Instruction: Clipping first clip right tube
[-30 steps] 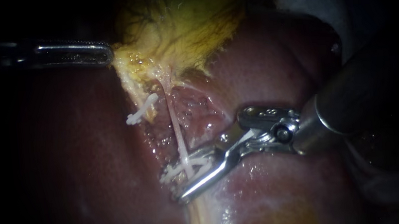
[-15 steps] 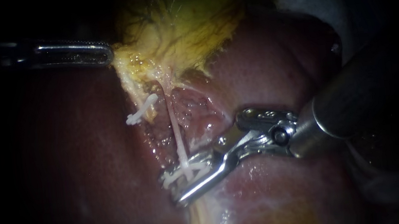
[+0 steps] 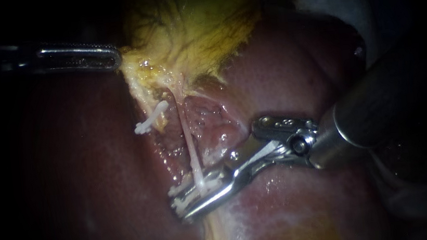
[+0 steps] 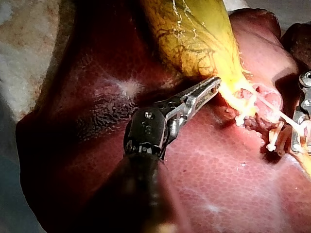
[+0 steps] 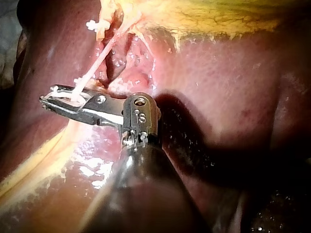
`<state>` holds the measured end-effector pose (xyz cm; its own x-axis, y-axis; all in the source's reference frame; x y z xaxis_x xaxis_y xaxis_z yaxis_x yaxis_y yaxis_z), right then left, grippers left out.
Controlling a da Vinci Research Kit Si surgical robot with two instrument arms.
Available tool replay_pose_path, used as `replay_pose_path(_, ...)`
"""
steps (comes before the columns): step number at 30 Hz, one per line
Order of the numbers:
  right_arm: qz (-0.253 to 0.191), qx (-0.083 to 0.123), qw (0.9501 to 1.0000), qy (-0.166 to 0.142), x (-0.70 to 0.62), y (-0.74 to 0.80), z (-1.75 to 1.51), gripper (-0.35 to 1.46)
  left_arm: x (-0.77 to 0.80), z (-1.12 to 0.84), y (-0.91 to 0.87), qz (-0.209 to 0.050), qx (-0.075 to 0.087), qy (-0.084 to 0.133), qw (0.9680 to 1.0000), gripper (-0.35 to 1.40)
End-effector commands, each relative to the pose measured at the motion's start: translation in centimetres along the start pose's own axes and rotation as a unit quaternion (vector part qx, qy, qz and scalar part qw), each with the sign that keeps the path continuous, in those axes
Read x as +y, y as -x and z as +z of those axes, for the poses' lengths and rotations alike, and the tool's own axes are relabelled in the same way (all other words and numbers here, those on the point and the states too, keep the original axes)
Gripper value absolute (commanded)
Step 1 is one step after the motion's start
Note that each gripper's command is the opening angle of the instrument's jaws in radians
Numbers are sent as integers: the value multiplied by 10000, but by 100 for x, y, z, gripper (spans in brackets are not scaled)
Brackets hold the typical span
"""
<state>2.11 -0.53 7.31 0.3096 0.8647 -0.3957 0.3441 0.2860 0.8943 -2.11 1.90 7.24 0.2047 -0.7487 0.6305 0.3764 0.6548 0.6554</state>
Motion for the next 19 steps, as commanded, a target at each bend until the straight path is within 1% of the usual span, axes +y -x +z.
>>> replay_pose_path(1, 0, 57, 10000, 64, 0, 0, 0, -19, 0, 0, 0, 0, -1, 0, 10000, -35)
replay_pose_path(3, 1, 90, 9999, 101, 1, 0, 0, -35, 0, 0, 0, 0, -1, 0, 10000, -35)
replay_pose_path(7, 2, 119, 9998, 135, 4, -1, -1, -35, 0, 0, 0, 0, -1, 1, 10000, -35)
replay_pose_path(19, -10, 105, 9999, 132, 6, 3, -1, -35, 0, 1, 0, 0, -1, 1, 10000, -35)
